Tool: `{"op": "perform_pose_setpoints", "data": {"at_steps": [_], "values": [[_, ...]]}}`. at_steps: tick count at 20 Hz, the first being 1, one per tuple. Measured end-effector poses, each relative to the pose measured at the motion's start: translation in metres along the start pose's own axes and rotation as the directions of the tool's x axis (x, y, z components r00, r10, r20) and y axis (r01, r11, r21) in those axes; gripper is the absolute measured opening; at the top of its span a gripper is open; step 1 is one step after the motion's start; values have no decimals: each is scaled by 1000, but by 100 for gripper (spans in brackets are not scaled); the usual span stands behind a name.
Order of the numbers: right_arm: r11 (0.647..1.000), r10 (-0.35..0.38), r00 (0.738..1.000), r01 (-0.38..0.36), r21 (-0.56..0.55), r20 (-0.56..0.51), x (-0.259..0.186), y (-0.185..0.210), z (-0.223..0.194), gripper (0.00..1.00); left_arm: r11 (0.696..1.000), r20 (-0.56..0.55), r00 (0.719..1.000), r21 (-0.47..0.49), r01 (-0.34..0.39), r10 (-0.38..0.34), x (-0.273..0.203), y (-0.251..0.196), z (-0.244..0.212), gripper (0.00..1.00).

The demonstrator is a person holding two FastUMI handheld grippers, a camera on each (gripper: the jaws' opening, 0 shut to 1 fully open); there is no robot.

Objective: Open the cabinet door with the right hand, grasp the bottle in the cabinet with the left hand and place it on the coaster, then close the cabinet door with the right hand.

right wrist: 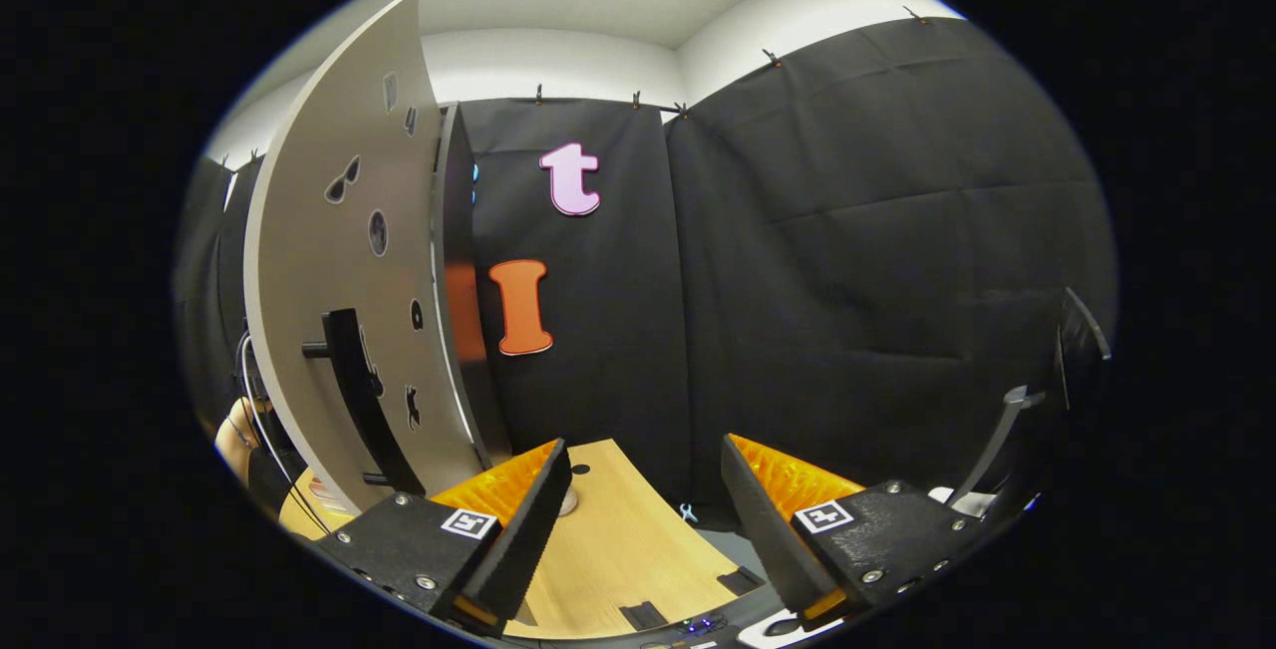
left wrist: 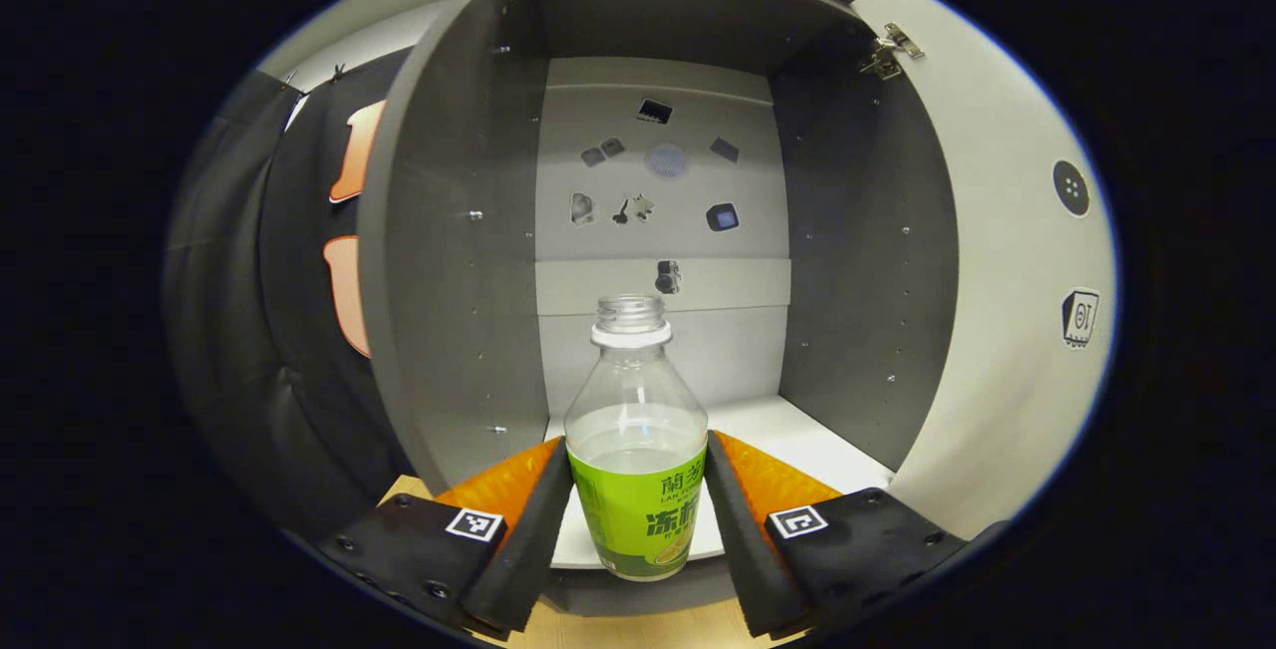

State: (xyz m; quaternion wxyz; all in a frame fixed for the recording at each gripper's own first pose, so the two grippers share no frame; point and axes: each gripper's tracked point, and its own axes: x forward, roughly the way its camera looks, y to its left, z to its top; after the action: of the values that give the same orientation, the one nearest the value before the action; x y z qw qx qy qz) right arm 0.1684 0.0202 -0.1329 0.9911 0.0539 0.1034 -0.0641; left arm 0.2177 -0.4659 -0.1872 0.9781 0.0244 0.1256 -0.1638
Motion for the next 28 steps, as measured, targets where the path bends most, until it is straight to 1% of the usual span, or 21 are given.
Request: {"op": "perform_pose_setpoints", "data": {"at_steps": [3,4,6,7,8,9,11,12,13,14,15,16,18,22,24,25,28], "values": [[1000,21,1000,-21,2,5,1,4,1,93,1000,15,1000,-14,1,-1,-32,14,-1,82],[1000,30,1000,-30,0,5,1,6,1,93,1000,19,1000,-21,-6,6,-43,21,-1,80],[999,50,999,-50,-3,7,1,9,2,93,999,30,999,-17,-29,29,-65,39,-6,82],[998,60,998,-60,-6,7,1,12,2,99,999,32,998,-8,-47,47,-75,49,-9,82],[997,70,997,-70,-8,7,0,14,2,99,998,34,997,0,-67,67,-84,61,-15,82],[997,80,997,-80,-10,6,0,17,2,93,997,32,996,5,-82,81,-95,70,-21,82],[995,95,995,-95,-13,6,0,21,2,93,994,26,994,14,-107,106,-111,86,-38,82],[995,98,995,-98,-16,4,-1,21,1,99,993,29,993,29,-116,116,-120,93,-45,80],[995,100,995,-100,-20,5,-2,22,2,99,991,30,992,46,-122,120,-126,98,-53,80],[994,102,995,-102,-24,5,-3,22,3,93,992,25,992,46,-121,120,-132,101,-62,82],[994,104,995,-104,-26,3,-3,23,2,93,992,17,993,50,-115,115,-137,104,-70,82],[994,104,995,-104,-29,1,-3,23,2,93,993,6,994,37,-108,108,-143,104,-84,80],[994,105,994,-105,-34,-2,-3,24,3,93,995,-11,995,18,-103,103,-151,108,-110,80],[993,98,995,-98,-60,-7,-4,22,3,93,996,-15,996,23,-87,87,-164,108,-163,82],[993,96,995,-97,-65,-8,-4,22,2,93,997,-44,996,19,-81,82,-168,109,-196,80],[993,95,995,-95,-67,-11,-5,22,2,93,997,-59,995,11,-83,83,-169,109,-211,82],[994,87,996,-88,-69,-19,-5,22,1,93,995,-93,991,-21,-95,93,-169,115,-249,82]]}}
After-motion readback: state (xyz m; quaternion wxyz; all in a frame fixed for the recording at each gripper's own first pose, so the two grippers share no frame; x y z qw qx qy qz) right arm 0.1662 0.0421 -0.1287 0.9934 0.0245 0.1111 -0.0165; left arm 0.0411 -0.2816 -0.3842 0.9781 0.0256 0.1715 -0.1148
